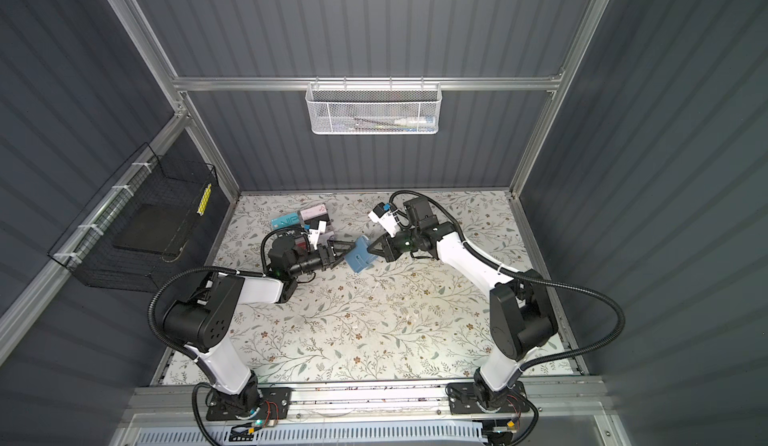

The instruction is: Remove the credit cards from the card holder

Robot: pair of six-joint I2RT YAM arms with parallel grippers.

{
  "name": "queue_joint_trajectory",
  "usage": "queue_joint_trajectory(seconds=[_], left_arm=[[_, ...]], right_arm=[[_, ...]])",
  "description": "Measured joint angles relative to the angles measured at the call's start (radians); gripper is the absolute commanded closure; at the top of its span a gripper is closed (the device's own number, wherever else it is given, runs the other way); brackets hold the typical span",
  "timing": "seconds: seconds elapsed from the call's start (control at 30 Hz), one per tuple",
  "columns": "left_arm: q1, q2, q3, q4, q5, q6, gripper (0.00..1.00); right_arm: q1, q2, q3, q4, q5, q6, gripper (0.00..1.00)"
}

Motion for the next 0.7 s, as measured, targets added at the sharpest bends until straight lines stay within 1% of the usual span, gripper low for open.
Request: queue_joint_trajectory(seconds=[0.17, 0.37, 0.43, 0.53, 0.7], left_arm=[[0.002, -0.009, -0.006, -0.001, 0.002, 0.010, 0.10], [0.002, -0.014, -0.018, 0.004, 0.007, 0.018, 0.18], [0.002, -0.021, -0.028, 0.005, 0.007, 0.020, 0.24], [0.002, -0.040, -0.046, 0.003, 0.005, 0.028, 0.26], [0.002, -0.078, -0.066, 0.001, 0.006, 0.046, 0.35]], right_arm=[[-0.002, 0.034, 0.044, -0.029, -0.043, -0.011, 1.00], [-0.018, 0.079, 0.113, -0.074, -0.077, -0.027, 1.00], [-0.026, 0.102, 0.141, -0.092, -0.088, -0.034, 1.00], [-0.042, 0.139, 0.180, -0.116, -0.098, -0.043, 1.00], [-0.063, 0.188, 0.239, -0.158, -0.106, -0.064, 1.00]])
